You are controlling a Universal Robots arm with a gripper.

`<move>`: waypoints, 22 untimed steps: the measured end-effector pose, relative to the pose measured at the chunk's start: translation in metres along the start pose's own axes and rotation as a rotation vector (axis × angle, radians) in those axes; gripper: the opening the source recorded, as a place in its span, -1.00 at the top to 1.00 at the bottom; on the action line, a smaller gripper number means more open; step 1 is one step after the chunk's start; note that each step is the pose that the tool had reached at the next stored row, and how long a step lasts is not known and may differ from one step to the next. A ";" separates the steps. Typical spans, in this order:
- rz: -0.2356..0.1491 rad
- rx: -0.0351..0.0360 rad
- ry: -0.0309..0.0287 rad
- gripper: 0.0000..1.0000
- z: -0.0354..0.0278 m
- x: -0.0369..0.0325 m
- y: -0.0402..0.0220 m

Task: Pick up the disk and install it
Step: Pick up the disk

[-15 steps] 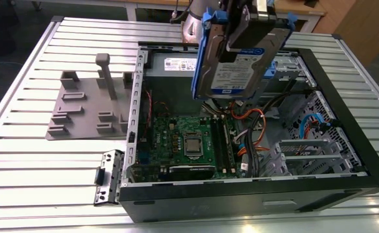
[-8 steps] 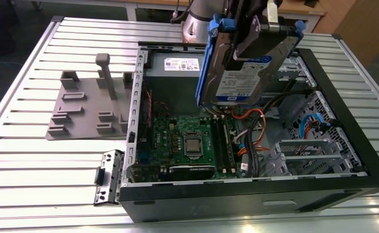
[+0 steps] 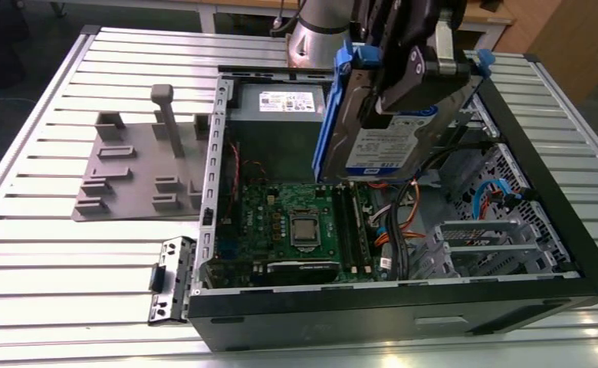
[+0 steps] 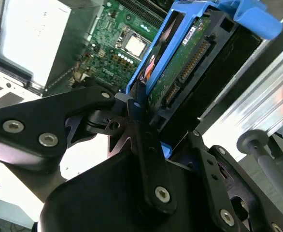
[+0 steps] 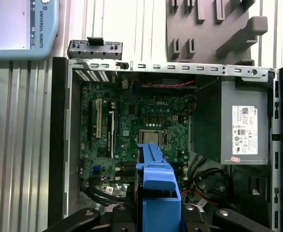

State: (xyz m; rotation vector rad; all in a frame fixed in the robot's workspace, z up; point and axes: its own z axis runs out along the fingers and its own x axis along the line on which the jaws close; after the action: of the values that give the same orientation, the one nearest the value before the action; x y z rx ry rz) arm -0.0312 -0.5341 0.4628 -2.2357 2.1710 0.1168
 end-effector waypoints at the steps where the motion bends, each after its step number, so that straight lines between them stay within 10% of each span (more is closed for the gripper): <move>1: 0.000 0.0001 -0.0002 0.28 0.0002 0.0027 -0.0001; 9: 0.000 0.0000 -0.0001 0.28 0.0011 0.0219 -0.0067; 22: 0.000 -0.0010 -0.0001 0.28 0.0031 0.0418 -0.0480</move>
State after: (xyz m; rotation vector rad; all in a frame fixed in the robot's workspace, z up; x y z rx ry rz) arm 0.0177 -0.5741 0.4551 -2.2358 2.1718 0.1181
